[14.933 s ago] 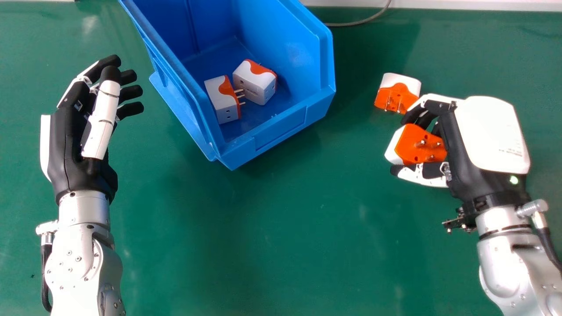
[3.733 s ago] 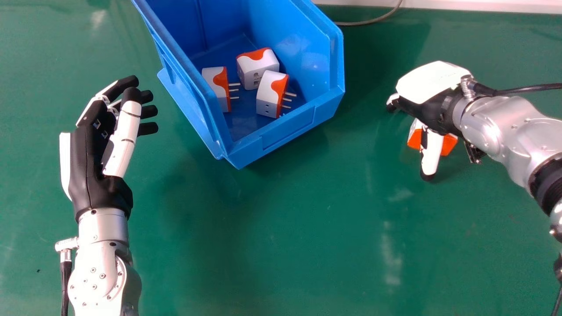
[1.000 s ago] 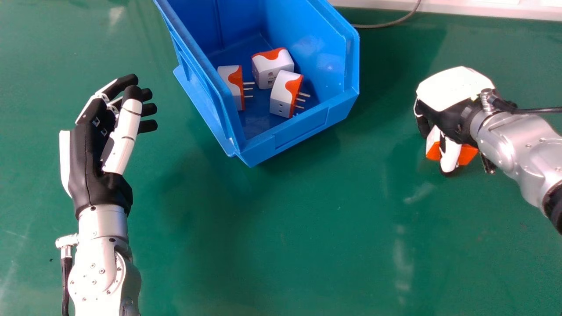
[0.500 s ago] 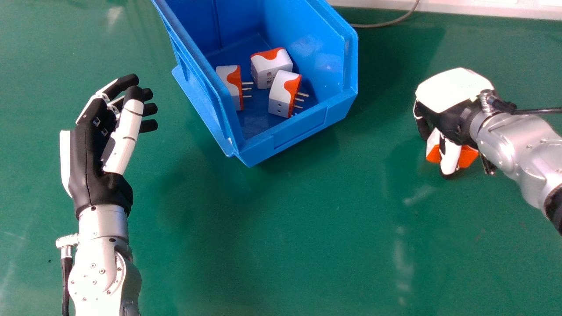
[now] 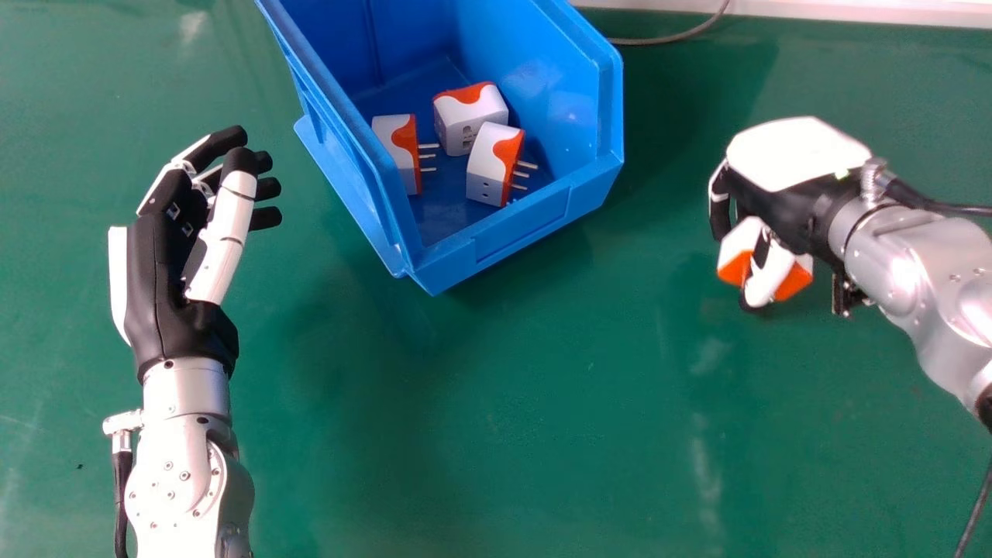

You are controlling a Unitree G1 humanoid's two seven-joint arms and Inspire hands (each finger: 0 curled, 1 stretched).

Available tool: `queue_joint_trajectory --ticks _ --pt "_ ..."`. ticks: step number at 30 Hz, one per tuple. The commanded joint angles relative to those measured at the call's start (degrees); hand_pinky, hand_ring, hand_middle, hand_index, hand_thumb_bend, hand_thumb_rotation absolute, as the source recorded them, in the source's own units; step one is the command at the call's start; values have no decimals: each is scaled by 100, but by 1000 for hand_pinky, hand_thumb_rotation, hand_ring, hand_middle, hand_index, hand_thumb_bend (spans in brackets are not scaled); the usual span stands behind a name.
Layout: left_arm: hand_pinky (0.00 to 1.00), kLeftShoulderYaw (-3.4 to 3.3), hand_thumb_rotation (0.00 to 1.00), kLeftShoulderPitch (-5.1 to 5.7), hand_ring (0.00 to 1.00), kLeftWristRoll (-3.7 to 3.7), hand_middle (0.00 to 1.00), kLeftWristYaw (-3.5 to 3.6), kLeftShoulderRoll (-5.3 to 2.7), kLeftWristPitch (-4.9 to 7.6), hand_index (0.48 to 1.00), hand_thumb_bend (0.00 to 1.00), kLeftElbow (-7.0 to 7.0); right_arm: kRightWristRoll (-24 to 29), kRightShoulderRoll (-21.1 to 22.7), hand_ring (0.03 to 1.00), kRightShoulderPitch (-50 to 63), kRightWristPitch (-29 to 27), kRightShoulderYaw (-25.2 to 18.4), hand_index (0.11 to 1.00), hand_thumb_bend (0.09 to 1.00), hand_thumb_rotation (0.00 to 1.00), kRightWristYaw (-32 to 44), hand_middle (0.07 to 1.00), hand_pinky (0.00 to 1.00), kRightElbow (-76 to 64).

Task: Pick all objects and put in blue box

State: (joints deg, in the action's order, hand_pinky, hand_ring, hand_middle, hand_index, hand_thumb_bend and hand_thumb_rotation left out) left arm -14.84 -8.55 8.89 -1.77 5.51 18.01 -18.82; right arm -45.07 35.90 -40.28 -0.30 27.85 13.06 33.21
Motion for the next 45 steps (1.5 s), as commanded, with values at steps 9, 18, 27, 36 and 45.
queue_joint_trajectory --ticks 9,18,27,36,45 --pt "603 -23 503 -40 644 -104 678 7 56 114 706 543 44 344 175 424 615 621 -898 508 518 0 287 515 362 -1489" --pt "604 -57 504 -20 646 -52 679 58 58 82 707 535 62 641 33 419 1467 1127 -1807 500 517 0 207 516 361 -3456" --pt "603 -77 503 -16 645 39 678 113 65 139 706 544 54 535 -212 408 2205 1134 -2132 504 517 0 18 494 350 -5046" --pt "598 -83 502 -59 644 -31 679 89 112 154 708 548 -20 542 -331 397 2377 685 -2321 510 515 0 -406 477 337 -5488" --pt "600 -79 500 -114 646 -9 682 40 63 195 712 544 -74 543 -500 389 2329 -272 -2297 513 511 0 -1281 469 331 -5122"
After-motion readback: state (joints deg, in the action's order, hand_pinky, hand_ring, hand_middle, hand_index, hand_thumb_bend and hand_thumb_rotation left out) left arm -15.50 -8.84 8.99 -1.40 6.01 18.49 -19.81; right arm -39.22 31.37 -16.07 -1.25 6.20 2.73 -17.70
